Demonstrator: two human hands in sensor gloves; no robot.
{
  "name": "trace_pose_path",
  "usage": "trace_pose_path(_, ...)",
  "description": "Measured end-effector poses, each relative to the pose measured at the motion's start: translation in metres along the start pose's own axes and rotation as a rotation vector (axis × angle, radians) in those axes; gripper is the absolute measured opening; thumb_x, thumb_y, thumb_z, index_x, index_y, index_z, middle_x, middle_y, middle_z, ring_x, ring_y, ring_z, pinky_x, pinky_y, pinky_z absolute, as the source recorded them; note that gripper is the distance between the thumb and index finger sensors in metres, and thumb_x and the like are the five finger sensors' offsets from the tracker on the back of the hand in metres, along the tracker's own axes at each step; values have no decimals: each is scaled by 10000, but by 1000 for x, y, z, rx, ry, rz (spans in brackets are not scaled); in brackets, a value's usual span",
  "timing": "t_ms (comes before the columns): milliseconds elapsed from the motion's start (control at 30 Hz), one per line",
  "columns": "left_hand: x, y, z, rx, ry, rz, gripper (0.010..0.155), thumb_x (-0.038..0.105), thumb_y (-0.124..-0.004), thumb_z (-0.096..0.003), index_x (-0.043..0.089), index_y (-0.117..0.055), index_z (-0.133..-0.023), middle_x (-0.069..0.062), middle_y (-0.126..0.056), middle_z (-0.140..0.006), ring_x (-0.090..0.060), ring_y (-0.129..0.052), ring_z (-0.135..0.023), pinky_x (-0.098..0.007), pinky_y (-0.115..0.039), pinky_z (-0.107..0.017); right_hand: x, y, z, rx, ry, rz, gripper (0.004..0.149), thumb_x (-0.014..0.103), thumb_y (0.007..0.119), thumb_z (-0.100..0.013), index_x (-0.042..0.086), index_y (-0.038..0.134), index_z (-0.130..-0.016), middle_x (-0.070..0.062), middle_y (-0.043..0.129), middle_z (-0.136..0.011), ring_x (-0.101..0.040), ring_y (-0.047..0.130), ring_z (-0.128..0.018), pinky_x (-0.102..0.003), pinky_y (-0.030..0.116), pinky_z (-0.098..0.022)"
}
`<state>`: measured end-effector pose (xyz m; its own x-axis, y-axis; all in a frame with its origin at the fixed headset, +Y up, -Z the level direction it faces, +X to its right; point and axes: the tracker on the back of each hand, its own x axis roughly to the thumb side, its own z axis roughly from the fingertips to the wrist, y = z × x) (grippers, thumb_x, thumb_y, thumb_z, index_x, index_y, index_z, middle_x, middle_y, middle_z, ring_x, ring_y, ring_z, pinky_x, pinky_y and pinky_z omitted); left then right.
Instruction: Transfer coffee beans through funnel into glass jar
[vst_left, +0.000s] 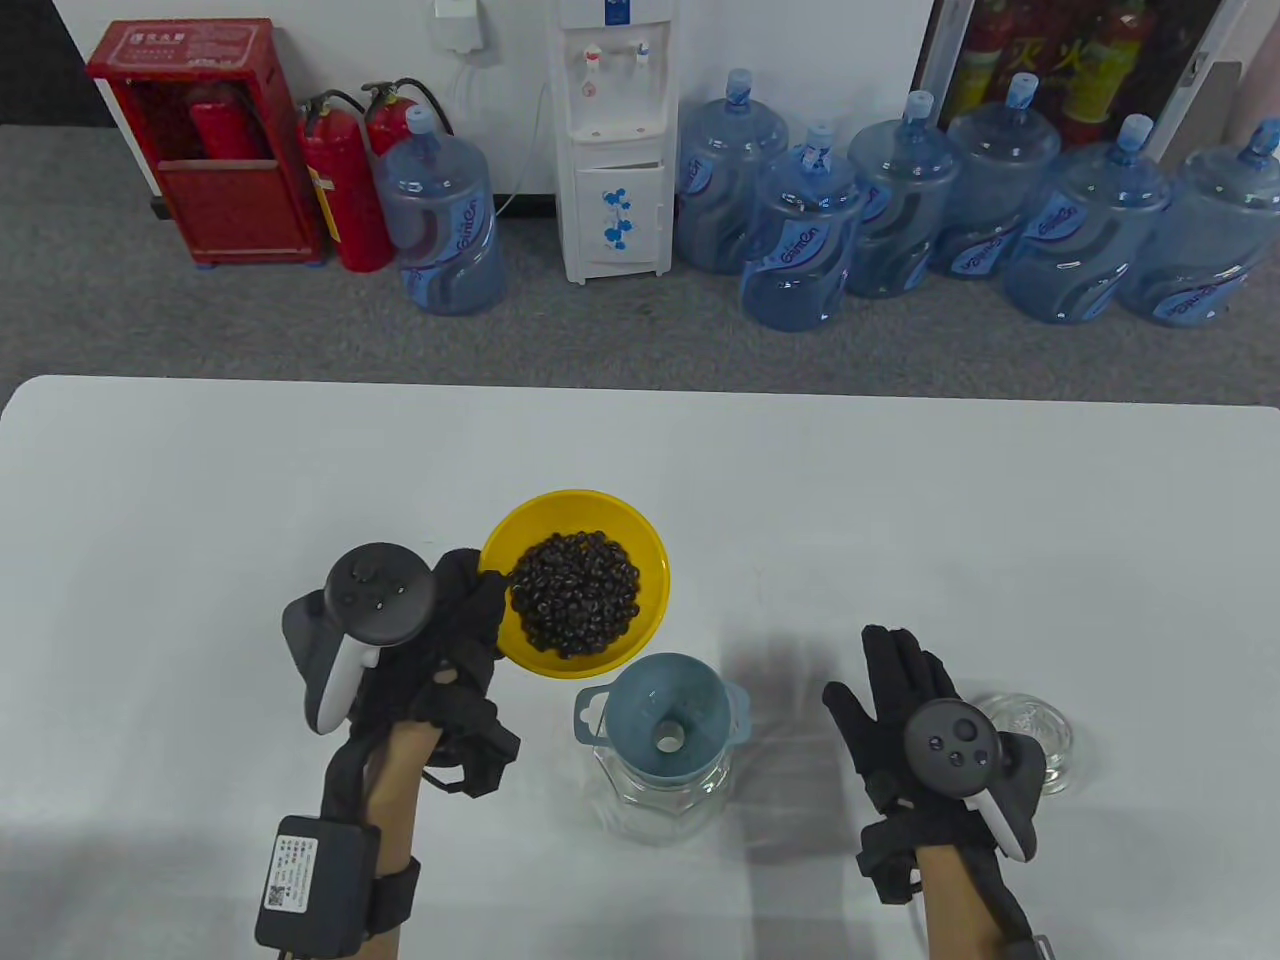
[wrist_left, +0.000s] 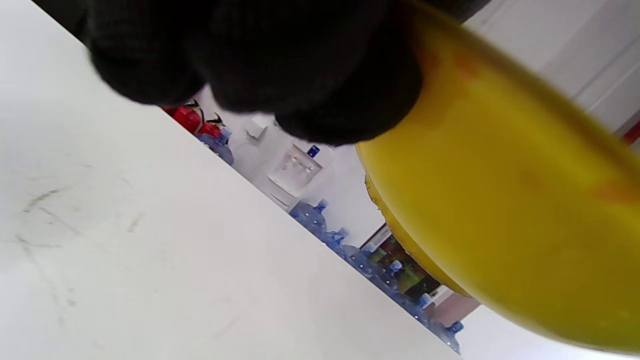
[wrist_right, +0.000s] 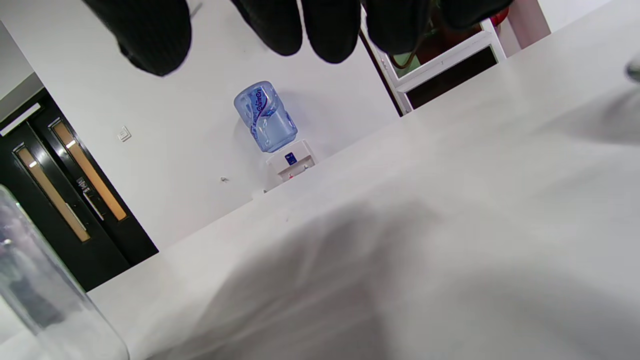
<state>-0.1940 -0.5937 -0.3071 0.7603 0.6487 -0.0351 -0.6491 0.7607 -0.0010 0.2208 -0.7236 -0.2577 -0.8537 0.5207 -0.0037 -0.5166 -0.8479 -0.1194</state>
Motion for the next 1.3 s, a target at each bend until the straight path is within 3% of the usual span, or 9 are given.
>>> trace_pose_path(400, 32, -27, 1, -56, -79, -33, 448, 347, -726, -592, 64, -737, -939, -14, -1025, -523, -97, -1059, -247, -391, -904, -375, -1, 0, 0, -6, -5, -22, 743, 583, 626, -667, 171, 412, -1247, -189, 373, -1283, -512, 414, -1133, -700, 399, -762)
trace_pose_path(1300, 37, -28, 11, 37, -201, -119, 427, 358, -758, -580, 109, -729, -926, -21, -1019, -632, -147, -1114, -386, -421, -914, -448, -2, -1, -1, -7, -3, -26, 748, 586, 626, -666, 166, 411, -1247, -189, 368, -1284, -512, 412, -1135, -700, 396, -764)
